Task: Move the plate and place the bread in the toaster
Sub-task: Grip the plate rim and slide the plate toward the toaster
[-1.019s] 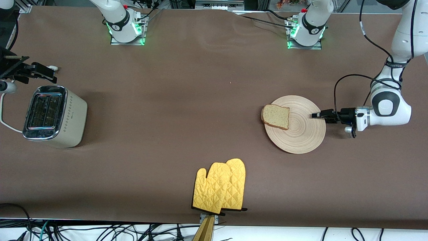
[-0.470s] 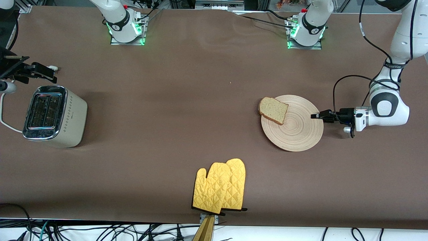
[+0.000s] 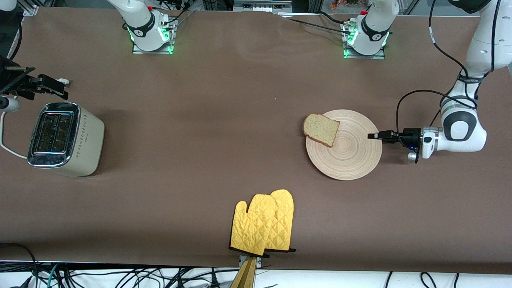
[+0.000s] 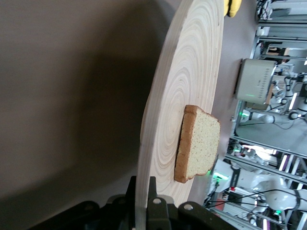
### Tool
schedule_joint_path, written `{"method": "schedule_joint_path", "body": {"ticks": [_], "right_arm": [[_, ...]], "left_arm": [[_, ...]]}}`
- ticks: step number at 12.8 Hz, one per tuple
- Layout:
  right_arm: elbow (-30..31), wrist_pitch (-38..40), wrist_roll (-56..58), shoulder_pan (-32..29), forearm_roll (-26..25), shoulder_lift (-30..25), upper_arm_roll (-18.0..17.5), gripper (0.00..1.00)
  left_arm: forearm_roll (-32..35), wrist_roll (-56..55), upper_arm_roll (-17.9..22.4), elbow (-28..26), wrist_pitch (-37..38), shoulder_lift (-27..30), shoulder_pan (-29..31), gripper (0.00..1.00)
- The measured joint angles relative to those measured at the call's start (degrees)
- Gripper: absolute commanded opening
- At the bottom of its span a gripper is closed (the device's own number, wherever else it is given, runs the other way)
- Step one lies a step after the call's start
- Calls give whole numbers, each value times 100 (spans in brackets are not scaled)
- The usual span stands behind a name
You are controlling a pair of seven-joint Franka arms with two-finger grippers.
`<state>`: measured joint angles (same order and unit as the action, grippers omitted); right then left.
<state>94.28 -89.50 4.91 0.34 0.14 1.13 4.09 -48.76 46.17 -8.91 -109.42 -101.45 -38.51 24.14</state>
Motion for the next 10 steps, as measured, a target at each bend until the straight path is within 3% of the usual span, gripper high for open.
{"method": "schedule_joint_path", "body": {"ticks": [5,10], "right_arm": [[-1,0,0,-4,0,0,4,100],[-5,0,0,-11,-1,0,25,100]], "left_arm": [[-865,-383,-531,65,15,1,-321,0],[-2426,-936,-545,150,-595,133,-1962,0]]}}
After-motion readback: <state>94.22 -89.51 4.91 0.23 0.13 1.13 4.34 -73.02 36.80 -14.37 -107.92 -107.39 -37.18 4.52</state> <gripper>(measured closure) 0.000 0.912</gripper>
